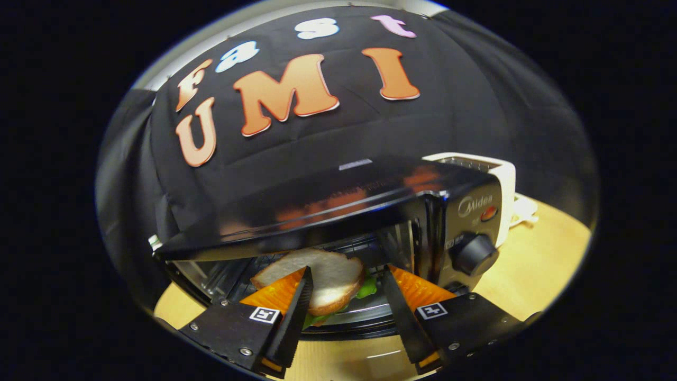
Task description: Open the toaster oven, put the food inside, and close the toaster oven door.
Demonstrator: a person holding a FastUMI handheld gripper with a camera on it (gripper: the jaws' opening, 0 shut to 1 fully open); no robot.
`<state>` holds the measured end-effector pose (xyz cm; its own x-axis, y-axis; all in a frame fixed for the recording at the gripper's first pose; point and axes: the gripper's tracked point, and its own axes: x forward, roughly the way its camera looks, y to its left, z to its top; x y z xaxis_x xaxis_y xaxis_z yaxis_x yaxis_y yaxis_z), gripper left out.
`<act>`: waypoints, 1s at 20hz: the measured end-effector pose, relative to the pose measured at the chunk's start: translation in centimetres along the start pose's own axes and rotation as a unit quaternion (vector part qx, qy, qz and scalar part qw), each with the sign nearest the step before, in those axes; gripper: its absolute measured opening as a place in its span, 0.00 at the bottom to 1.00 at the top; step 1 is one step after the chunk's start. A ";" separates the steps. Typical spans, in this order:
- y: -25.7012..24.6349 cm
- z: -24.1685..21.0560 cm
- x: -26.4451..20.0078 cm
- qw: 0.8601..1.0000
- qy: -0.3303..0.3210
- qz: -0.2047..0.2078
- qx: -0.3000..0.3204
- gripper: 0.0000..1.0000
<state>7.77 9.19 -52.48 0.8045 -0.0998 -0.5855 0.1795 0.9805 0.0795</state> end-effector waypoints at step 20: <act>-0.4 -9.9 -18.9 0.969 0.156 0.171 -0.087 0.96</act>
<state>-13.16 12.40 -49.43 0.5856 0.2651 -0.7660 -0.1872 0.9637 0.1904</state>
